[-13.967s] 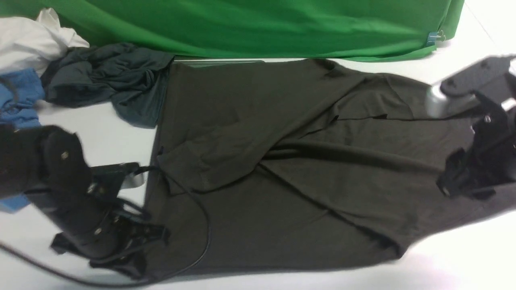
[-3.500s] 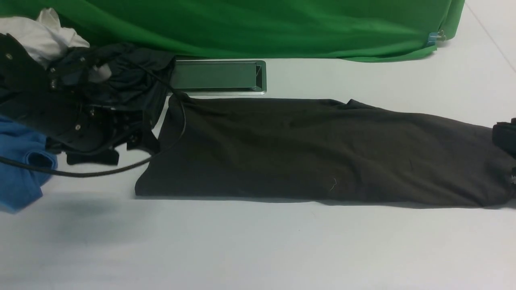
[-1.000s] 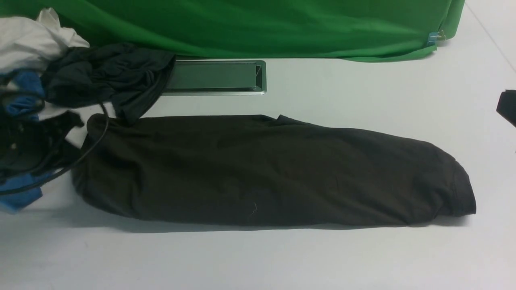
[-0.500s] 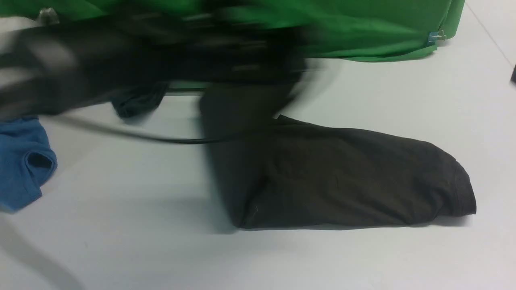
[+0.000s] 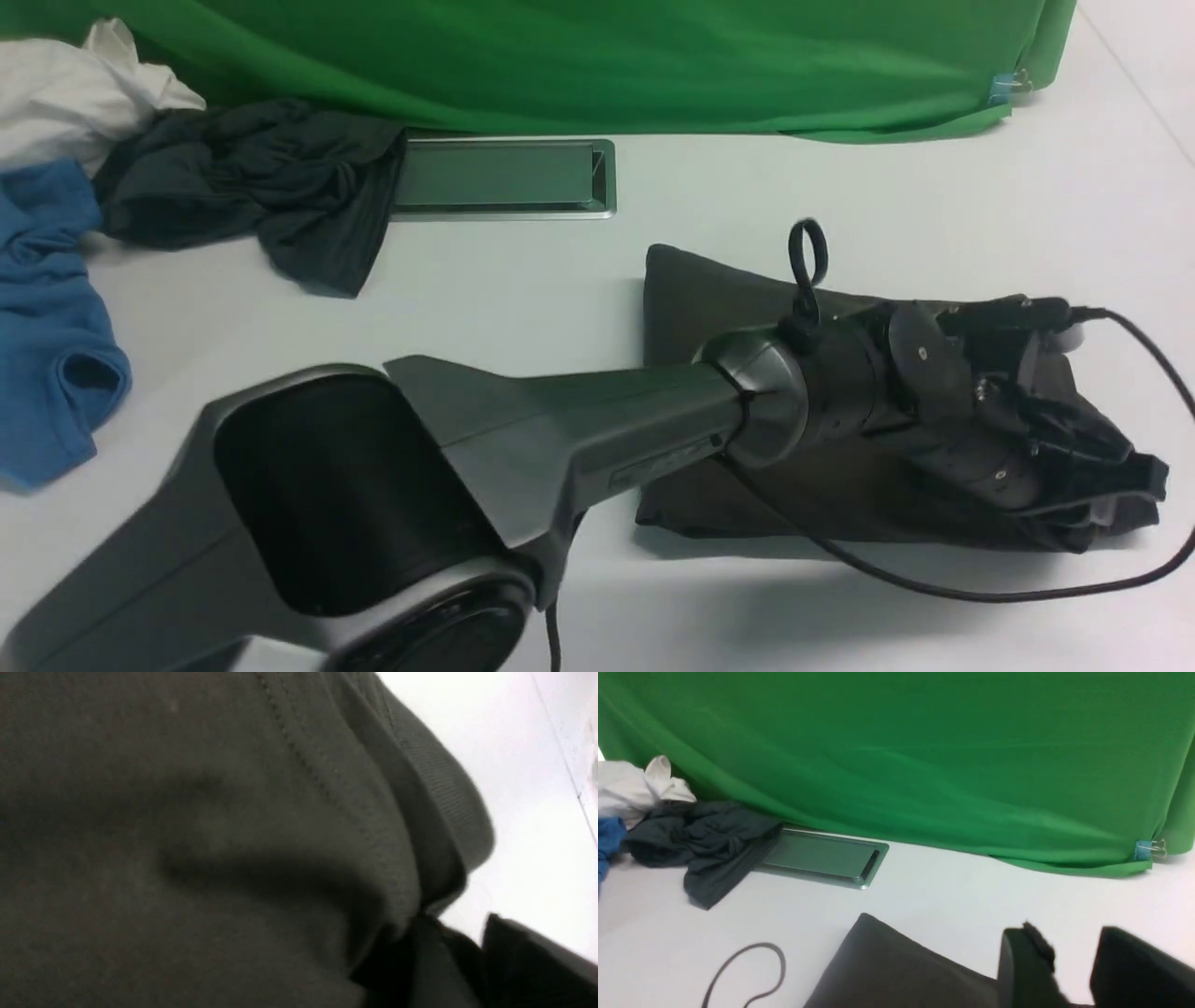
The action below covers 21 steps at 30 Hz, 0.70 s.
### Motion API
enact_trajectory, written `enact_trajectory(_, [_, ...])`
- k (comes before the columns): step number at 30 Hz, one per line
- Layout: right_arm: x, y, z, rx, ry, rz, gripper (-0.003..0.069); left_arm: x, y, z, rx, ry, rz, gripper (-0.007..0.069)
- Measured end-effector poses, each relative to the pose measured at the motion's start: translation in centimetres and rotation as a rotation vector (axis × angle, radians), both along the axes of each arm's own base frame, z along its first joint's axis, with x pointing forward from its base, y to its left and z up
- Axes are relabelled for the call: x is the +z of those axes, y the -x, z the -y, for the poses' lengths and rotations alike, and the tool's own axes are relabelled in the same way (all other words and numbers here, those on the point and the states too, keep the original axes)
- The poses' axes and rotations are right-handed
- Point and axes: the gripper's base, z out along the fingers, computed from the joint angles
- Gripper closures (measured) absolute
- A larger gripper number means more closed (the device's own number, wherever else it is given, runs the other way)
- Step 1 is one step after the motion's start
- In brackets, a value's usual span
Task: Fold a long-sleeved shirt on a white desktop.
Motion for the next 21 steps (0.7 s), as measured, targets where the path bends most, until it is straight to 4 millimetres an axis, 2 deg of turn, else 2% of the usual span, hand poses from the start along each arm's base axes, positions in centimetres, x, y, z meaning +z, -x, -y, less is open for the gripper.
enact_trajectory(1, [0.1,0.0,0.0,-0.001,-0.002,0.007,0.0419,1.4,0.0,-0.2,-0.023,-0.003,0.04,0.0256])
enact_trajectory(2, [0.1,0.0,0.0,-0.002,-0.003,0.01,0.0419,1.7,0.0,-0.4,-0.032,-0.009,0.056,0.0231])
enact_trajectory(5, [0.3,-0.1,0.0,-0.007,-0.006,0.038,0.0419,4.9,0.0,-1.3,-0.08,-0.028,0.151,0.0083])
enact_trajectory(6, [0.4,-0.1,0.1,-0.008,-0.006,0.05,0.0419,7.2,-0.1,-2.3,-0.111,-0.048,0.214,0.0004])
enact_trajectory(7, [0.6,-0.1,0.1,-0.007,-0.003,0.054,0.0419,8.5,-0.2,-3.1,-0.129,-0.065,0.248,-0.002])
enact_trajectory(8, [0.7,-0.1,0.1,0.0,0.024,0.057,0.0421,10.7,-0.6,-4.5,-0.139,-0.086,0.303,-0.0043])
enact_trajectory(9, [0.9,0.0,0.1,0.008,0.052,0.059,0.0428,11.8,-0.7,-5.4,-0.147,-0.102,0.322,-0.005])
enact_trajectory(11, [1.2,0.3,0.2,0.028,0.143,0.04,0.0463,15.9,-1.6,-9.3,-0.138,-0.156,0.393,-0.0064])
enact_trajectory(12, [1.1,0.3,0.2,0.03,0.147,0.034,0.0469,16.2,-1.9,-9.9,-0.131,-0.168,0.402,-0.0064])
enact_trajectory(13, [1.2,0.5,0.4,0.03,0.19,0.011,0.0524,19.1,-2.2,-12.9,-0.106,-0.194,0.436,-0.0067])
enact_trajectory(14, [1.1,0.6,0.5,0.026,0.207,-0.01,0.0568,20.4,-2.3,-14.6,-0.093,-0.212,0.438,-0.0068])
enact_trajectory(15, [0.8,0.7,0.6,0.015,0.217,-0.042,0.0609,22.8,-2.3,-17.9,-0.051,-0.232,0.445,-0.0064])
enact_trajectory(16, [0.8,0.7,0.6,0.013,0.213,-0.046,0.0616,22.8,-2.5,-18.2,-0.043,-0.235,0.445,-0.0064])
enact_trajectory(17, [0.2,0.8,0.7,0.001,0.205,-0.074,0.063,25.4,-1.7,-21.6,0.0,-0.25,0.438,-0.0031])
enact_trajectory(18, [0.1,0.8,0.7,-0.002,0.199,-0.076,0.0631,25.6,-1.7,-22.0,0.004,-0.253,0.438,-0.0025])
enact_trajectory(19, [-0.3,0.9,0.8,-0.007,0.189,-0.072,0.0632,26.6,-1.2,-23.6,0.022,-0.267,0.434,0.0008])
enact_trajectory(21, [-1.5,1.8,1.0,-0.016,0.168,-0.006,0.0633,28.0,0.2,-26.6,0.053,-0.291,0.42,0.0119])
